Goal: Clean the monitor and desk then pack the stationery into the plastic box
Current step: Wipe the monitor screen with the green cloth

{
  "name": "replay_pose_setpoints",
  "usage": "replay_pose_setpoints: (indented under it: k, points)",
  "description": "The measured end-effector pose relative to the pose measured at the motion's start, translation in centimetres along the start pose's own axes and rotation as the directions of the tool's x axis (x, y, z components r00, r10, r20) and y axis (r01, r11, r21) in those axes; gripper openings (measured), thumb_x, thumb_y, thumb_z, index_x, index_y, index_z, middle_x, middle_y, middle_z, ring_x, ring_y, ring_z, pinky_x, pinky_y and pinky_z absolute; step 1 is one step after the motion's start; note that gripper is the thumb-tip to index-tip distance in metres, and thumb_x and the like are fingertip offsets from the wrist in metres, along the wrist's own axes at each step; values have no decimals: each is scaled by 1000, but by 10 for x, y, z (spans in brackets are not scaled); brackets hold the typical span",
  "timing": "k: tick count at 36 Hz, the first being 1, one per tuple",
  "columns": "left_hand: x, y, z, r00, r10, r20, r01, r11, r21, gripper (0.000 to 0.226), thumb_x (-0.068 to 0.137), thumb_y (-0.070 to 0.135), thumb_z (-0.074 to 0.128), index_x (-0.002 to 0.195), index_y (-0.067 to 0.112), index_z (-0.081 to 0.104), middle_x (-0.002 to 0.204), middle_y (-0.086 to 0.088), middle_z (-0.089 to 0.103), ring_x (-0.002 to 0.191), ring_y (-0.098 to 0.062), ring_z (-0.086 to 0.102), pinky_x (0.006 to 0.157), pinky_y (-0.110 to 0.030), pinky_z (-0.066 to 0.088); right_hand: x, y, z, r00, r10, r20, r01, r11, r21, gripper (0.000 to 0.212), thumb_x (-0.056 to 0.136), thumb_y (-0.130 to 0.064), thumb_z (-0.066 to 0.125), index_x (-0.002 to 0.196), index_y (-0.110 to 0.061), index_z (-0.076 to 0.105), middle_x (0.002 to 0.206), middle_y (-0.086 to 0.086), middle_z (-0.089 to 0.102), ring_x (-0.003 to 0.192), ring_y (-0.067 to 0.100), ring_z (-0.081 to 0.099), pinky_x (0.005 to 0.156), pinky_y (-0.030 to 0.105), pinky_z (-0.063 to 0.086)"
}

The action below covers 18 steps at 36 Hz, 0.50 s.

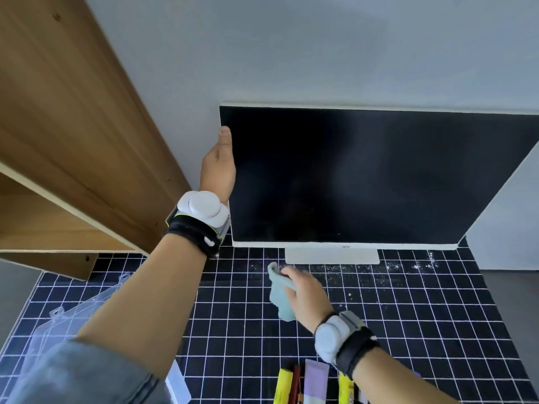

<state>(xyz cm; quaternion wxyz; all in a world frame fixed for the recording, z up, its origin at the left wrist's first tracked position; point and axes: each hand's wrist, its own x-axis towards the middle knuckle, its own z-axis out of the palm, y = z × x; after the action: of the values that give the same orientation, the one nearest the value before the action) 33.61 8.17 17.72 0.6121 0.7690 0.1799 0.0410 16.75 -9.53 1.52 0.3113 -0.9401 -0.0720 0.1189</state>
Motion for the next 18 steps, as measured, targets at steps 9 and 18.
replay_pose_setpoints:
  k: [9,18]
  points:
    - [-13,-1,-7,997,-46,-60,48,998,34,65,86,81,32,94,29,69,105,4,70,103,-18,63,103,-37,47,-37,84,-51,955,247,-162,-213,956,204,25,90,-5,60,111,-18,62,84,-4,67,75,18,64,64,27,47]
    - [-30,1,-9,975,-94,-203,102,994,27,73,91,74,35,121,16,68,123,-3,66,114,-26,61,105,-41,46,-61,156,-96,866,408,-288,-362,910,201,16,90,-14,62,105,-18,61,73,-1,62,65,25,58,57,35,46]
